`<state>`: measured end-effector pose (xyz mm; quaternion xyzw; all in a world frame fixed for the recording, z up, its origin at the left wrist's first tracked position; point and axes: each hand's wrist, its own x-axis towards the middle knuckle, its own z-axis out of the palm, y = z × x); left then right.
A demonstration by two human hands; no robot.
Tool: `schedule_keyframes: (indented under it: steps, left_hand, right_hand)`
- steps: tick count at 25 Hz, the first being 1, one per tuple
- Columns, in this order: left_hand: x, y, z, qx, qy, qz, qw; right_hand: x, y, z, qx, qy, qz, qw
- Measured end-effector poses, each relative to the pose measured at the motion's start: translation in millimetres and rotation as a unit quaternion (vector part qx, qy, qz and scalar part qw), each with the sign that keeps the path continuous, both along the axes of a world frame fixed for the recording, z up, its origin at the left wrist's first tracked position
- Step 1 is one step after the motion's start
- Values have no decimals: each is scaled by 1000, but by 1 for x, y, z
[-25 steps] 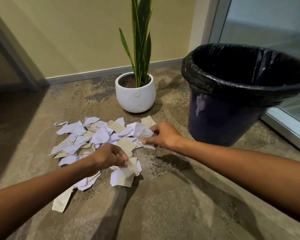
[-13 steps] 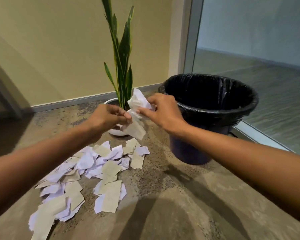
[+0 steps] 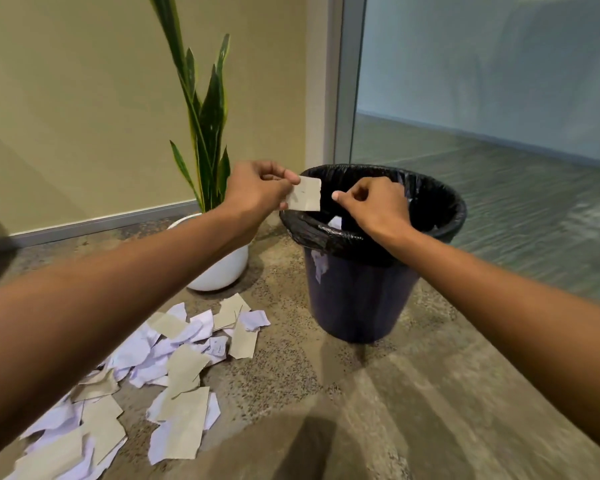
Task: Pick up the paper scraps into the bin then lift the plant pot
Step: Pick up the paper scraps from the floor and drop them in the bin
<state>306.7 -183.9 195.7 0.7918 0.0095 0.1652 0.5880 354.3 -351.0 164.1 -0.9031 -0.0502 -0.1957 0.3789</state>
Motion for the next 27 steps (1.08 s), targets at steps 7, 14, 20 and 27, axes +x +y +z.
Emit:
schedule_keyframes:
  steps: [7, 14, 20, 27]
  left_hand:
    - [-9, -7, -21, 26, 30, -41, 998]
    - [-35, 53, -59, 169, 62, -5, 984]
    - [-65, 130, -124, 188, 194, 19, 963]
    - [-91, 184, -205, 149, 446, 80, 879]
  right_hand:
    - [-15, 16, -2, -26, -70, 78, 994]
    - [-51, 80, -27, -68, -67, 249, 964]
    - [-73, 144, -108, -152, 111, 342, 921]
    - [-95, 172, -197, -243, 275, 363, 856]
